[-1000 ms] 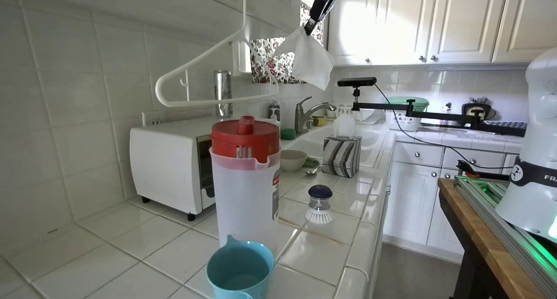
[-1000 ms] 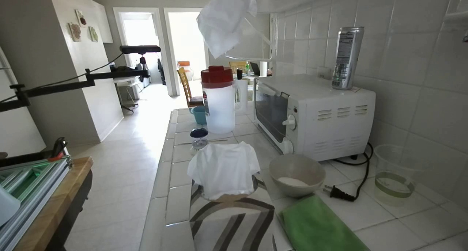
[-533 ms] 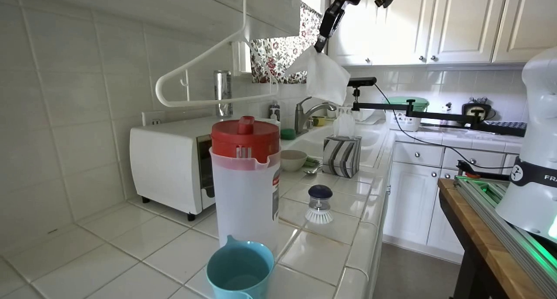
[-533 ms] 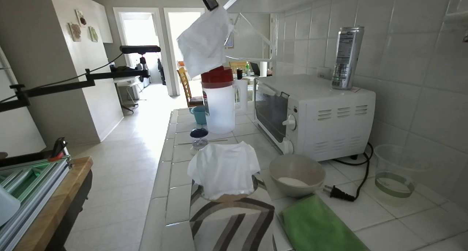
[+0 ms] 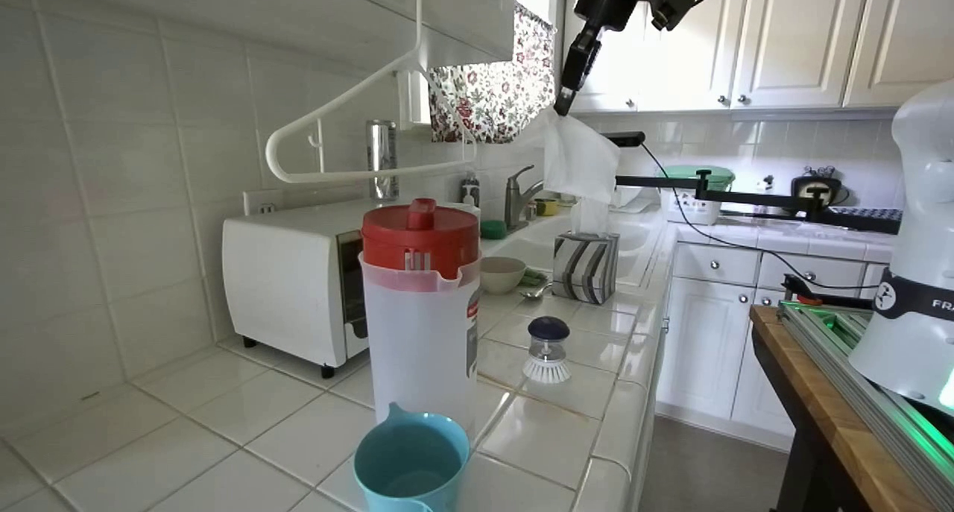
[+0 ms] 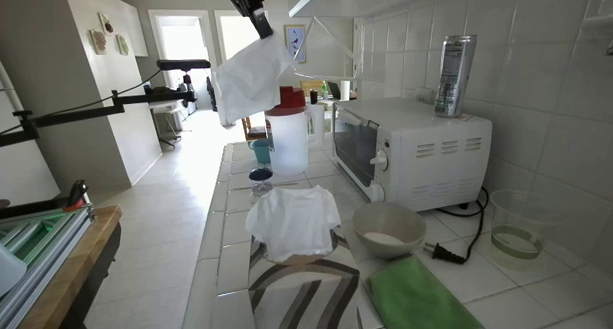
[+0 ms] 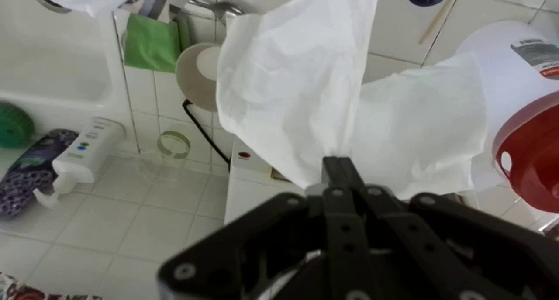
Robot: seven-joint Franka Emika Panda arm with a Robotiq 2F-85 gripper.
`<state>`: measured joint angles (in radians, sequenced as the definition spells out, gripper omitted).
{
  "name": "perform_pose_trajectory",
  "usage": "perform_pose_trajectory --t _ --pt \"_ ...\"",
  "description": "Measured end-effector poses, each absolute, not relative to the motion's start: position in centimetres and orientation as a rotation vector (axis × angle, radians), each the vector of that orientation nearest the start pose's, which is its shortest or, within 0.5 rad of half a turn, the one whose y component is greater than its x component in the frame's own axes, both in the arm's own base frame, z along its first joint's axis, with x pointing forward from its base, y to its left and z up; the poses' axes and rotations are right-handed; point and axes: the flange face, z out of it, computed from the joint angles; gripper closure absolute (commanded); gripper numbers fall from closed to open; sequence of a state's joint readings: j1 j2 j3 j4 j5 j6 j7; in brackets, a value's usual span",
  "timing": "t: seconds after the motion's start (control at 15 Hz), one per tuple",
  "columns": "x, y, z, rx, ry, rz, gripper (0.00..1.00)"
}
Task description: Wipe the cabinet door with the white cloth
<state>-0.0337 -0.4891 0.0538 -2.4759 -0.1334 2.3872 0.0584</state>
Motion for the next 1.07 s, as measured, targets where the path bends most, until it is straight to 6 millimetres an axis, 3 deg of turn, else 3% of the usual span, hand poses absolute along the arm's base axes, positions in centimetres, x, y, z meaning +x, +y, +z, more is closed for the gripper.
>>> perform_pose_trajectory --t 0.6,1.07 --pt "41.4 -0.8 44.2 -3.213 -0.005 -0.426 1.00" --pt "41.8 -3.0 41.5 -3.180 0.065 -0.492 1.00"
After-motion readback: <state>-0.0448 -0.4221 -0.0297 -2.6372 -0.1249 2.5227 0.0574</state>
